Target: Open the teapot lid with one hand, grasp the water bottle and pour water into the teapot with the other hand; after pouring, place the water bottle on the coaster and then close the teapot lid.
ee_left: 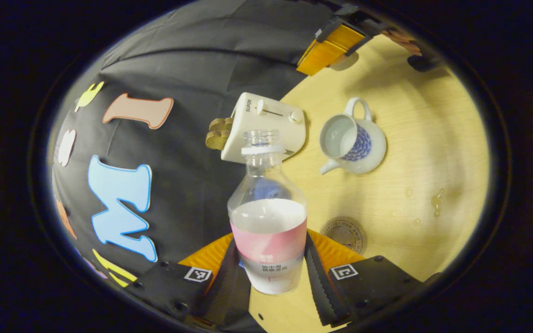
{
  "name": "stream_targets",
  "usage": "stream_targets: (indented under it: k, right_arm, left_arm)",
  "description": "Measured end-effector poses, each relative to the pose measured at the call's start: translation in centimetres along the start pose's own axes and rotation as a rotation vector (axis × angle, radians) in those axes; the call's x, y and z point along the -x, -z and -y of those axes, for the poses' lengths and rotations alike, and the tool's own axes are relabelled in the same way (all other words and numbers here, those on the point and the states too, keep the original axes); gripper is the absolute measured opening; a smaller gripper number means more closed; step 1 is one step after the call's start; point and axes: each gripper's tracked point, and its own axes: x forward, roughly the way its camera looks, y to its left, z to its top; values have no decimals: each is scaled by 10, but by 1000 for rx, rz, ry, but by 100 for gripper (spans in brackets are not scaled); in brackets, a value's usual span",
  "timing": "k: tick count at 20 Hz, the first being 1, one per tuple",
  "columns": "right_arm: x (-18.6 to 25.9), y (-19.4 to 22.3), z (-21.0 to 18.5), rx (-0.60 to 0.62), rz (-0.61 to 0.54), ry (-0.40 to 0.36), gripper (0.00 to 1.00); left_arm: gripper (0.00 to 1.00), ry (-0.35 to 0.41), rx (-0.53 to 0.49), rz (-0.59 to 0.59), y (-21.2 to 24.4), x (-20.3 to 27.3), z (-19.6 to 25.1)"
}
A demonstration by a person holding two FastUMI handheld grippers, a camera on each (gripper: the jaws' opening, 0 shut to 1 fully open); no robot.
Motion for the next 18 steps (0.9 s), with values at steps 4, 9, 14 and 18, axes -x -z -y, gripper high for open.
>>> stream_targets:
  k: [4, 9, 14, 18]
  right_arm:
    - [5, -10, 6, 16, 22, 31, 8]
    - [5, -9, 9, 13, 12, 41, 8]
    - [6, -9, 9, 11, 14, 43, 8]
    - [7, -12, 12, -1, 22, 46, 8]
  left_arm:
    - [85, 27, -115, -2, -8, -14, 4]
    - [85, 22, -295, -12, -16, -20, -3]
    - [85, 11, -440, -34, -23, -25, -7]
    - [85, 3, -561, -59, -27, -27, -16]
